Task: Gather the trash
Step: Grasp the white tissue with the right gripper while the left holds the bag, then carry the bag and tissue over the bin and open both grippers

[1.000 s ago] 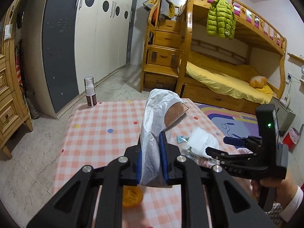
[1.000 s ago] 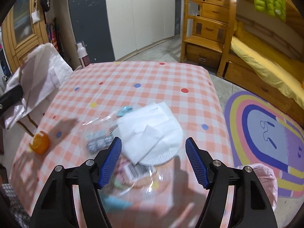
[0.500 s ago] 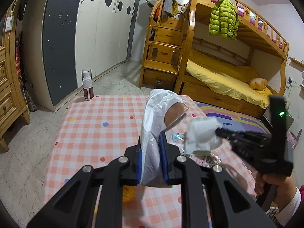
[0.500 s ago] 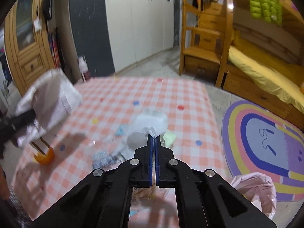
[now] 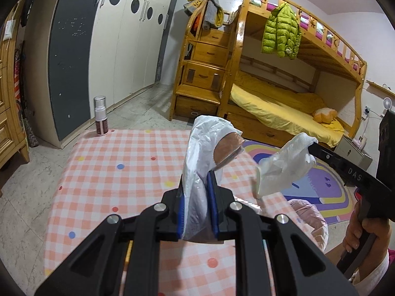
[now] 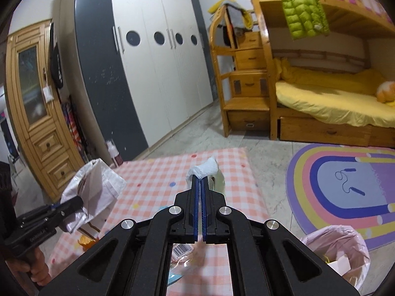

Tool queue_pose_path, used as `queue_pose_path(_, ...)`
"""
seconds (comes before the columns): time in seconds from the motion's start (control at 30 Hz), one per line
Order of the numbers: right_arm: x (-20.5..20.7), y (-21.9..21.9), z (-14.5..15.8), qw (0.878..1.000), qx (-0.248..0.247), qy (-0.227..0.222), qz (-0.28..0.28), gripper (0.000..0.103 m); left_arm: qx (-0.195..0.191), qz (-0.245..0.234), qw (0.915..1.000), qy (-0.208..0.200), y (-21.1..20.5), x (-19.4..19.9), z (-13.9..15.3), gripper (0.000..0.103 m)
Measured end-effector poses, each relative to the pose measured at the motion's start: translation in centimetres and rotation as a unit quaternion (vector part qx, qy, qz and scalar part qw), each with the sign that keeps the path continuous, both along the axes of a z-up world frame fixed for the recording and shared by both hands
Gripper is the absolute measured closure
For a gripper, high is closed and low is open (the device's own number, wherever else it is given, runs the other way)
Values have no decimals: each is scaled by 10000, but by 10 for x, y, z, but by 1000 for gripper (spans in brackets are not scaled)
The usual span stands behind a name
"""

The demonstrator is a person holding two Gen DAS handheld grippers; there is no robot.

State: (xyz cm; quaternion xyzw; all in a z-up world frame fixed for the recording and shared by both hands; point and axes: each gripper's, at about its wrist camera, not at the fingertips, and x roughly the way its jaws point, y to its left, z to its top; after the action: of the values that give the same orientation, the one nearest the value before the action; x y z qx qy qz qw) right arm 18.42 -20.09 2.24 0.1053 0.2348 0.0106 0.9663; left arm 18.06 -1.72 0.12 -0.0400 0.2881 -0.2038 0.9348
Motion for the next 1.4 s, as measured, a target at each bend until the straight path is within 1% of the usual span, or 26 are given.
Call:
queue_pose_path(0.27, -39, -34, 8, 9969, -35, -460, -639, 102, -80, -587, 9981, -146, -50, -12, 5, 89)
queue_pose_path(0.33, -47, -44, 9, 9963, -59, -445, -739, 102, -90, -742, 9971, -151, -64, -15, 4, 89)
queue_pose_path(0.5, -65, -69, 7, 9941, -166, -276, -1038, 102, -85, -1181, 9929, -127, -104, -24, -1, 89)
queue_pose_path(0.63, -82, -91, 2, 9911, -201, -103, -1308, 102, -4, -1645, 9863, -104, -145, -34, -9, 89)
queue_pose_path(0.73, -93, -106, -5, 9884, -257, 34, -1498, 102, 28, -1902, 9817, -32, -169, -39, -17, 89)
queue_pose_path(0.87, -107, -128, -21, 9841, -257, 261, -1737, 102, 56, -2220, 9750, 84, -201, -46, -28, 89)
queue_pose_path(1.0, -118, -151, -39, 9792, -123, 488, -1963, 102, 115, -2492, 9681, 220, -230, -51, -43, 89)
queue_pose_path(1.23, -124, -182, -70, 9718, 86, 811, -2211, 101, 212, -2912, 9551, 500, -280, -52, -65, 87)
queue_pose_path(1.27, -123, -186, -74, 9709, 113, 849, -2237, 100, 239, -2946, 9539, 525, -288, -51, -68, 85)
queue_pose_path(1.3, -122, -190, -77, 9703, 154, 882, -2246, 96, 263, -2985, 9525, 552, -292, -50, -70, 73)
queue_pose_path(1.33, -121, -193, -79, 9698, 186, 913, -2255, 95, 292, -2974, 9526, 562, -295, -50, -72, 51)
queue_pose_path(1.37, -120, -198, -84, 9680, 250, 1014, -2283, 90, 291, -2929, 9541, 547, -294, -50, -73, 43)
queue_pose_path(1.4, -120, -201, -88, 9670, 311, 1060, -2294, 72, 257, -2887, 9556, 537, -292, -49, -73, 39)
